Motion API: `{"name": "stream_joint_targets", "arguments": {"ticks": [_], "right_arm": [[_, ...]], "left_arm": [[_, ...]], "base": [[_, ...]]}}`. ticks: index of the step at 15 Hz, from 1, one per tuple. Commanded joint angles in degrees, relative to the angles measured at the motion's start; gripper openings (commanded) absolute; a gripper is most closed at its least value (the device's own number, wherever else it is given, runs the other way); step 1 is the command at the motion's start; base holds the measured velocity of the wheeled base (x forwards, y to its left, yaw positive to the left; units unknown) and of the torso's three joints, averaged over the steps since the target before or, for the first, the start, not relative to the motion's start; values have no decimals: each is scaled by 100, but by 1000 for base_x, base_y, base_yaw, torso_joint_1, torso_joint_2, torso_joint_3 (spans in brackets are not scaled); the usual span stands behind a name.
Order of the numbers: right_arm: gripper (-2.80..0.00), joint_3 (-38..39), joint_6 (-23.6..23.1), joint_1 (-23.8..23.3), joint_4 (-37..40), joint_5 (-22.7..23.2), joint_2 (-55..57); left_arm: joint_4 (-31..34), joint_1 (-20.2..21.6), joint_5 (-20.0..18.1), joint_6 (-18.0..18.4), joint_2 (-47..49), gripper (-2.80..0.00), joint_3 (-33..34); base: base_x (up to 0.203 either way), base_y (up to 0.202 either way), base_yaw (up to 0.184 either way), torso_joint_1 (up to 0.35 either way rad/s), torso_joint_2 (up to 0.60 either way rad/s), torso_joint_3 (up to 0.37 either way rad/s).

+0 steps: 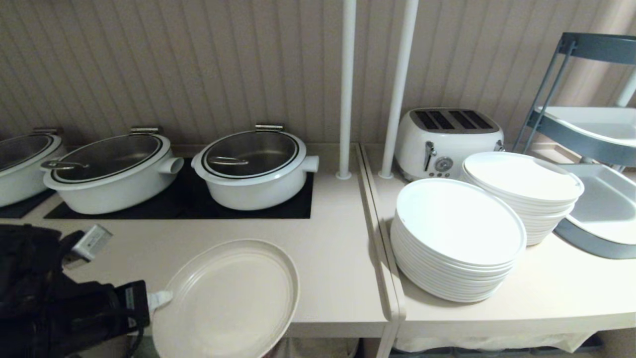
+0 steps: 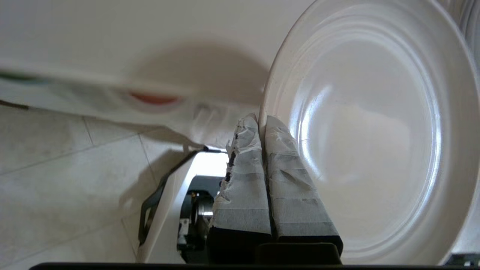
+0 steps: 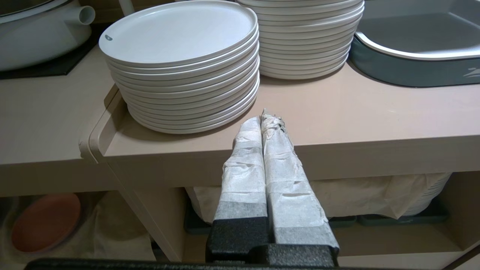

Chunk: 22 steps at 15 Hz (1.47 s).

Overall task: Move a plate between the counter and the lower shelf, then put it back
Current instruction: Put the plate

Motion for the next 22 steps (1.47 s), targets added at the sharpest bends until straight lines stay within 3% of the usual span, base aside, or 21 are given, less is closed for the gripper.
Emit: {"name": "stream_joint_targets", "arguments": {"ticks": [1, 3, 14, 22], "right_arm": [[-280, 1, 6, 2, -4, -3, 7], [-280, 1, 6, 2, 4, -3, 7], [-280, 1, -2, 2, -4, -3, 7], [-280, 1, 6, 2, -4, -3, 7]], "left_arm": [[-84, 5, 0, -11, 636, -280, -291], [-372, 5, 1, -13, 1037, -280, -402], [-3272, 14, 93, -25, 3800, -280, -488], [-3445, 23, 88, -68, 4485, -280, -899]], "base": [[0, 0, 0, 0, 0, 0], [0, 0, 0, 0, 0, 0], [0, 0, 0, 0, 0, 0], [0, 0, 0, 0, 0, 0]]}}
